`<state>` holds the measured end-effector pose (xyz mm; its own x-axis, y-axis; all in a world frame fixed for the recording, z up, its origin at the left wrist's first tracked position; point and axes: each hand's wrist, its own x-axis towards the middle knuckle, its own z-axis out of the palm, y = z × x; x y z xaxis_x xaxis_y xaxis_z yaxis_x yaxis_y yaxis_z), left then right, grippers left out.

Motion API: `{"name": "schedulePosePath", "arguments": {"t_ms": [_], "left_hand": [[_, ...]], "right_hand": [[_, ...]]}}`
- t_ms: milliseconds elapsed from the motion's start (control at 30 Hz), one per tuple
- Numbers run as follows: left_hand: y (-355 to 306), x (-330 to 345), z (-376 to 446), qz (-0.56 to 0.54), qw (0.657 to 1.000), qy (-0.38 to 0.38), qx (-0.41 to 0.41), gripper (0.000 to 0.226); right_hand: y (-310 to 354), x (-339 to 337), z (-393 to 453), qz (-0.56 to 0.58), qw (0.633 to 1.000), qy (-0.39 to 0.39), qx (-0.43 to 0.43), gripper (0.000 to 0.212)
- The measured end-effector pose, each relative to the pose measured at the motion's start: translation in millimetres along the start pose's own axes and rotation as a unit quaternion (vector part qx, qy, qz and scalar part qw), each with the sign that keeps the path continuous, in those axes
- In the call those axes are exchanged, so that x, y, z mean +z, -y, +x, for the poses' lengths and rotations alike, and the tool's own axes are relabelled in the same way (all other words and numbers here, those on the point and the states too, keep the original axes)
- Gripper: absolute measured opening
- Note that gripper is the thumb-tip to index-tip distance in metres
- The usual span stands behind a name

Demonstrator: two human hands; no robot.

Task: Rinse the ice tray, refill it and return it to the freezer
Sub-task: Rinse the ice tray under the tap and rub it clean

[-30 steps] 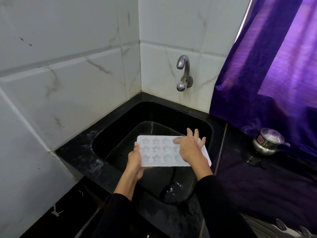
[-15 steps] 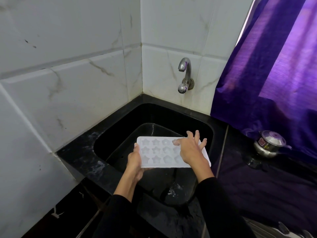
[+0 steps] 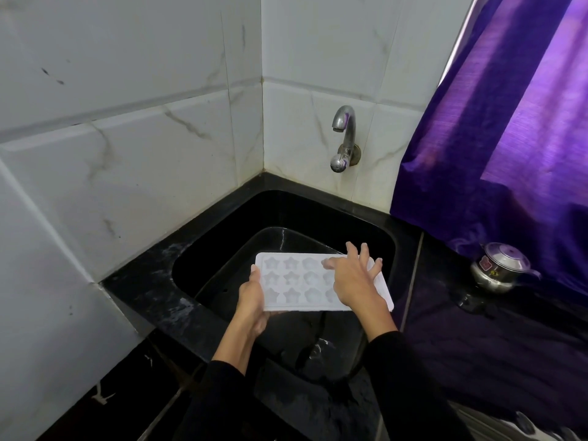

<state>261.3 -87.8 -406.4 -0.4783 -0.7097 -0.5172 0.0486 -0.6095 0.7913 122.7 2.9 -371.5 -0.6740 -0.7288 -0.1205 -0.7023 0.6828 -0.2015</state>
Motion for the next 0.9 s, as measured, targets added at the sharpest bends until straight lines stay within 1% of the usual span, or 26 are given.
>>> {"name": "schedulePosePath", "arguments": {"t_ms": [133, 567, 767, 900], "left_hand": [[0.6, -2.2, 1.1, 0.005, 1.000, -0.001, 0.004, 0.046], [-2.4, -7.9, 1.4, 0.009, 1.000, -0.002, -0.001, 0.046], [-2.4, -10.1, 2.2, 0.007, 1.000, -0.015, -0.008, 0.047], [-4.4, -9.1, 2.3, 0.013, 1.000, -0.021, -0.005, 0.045]], "right_hand": [[-0.6, 1.7, 0.4, 0.007, 1.000, -0.007, -0.001, 0.075], [3.4, 3.0, 1.3, 0.024, 1.000, -0.001, 0.006, 0.080], [6.8, 2.7, 0.6, 0.008, 1.000, -0.001, -0.006, 0.080], [7.7, -0.8, 2.1, 0.028, 1.000, -0.007, 0.006, 0.080]]}}
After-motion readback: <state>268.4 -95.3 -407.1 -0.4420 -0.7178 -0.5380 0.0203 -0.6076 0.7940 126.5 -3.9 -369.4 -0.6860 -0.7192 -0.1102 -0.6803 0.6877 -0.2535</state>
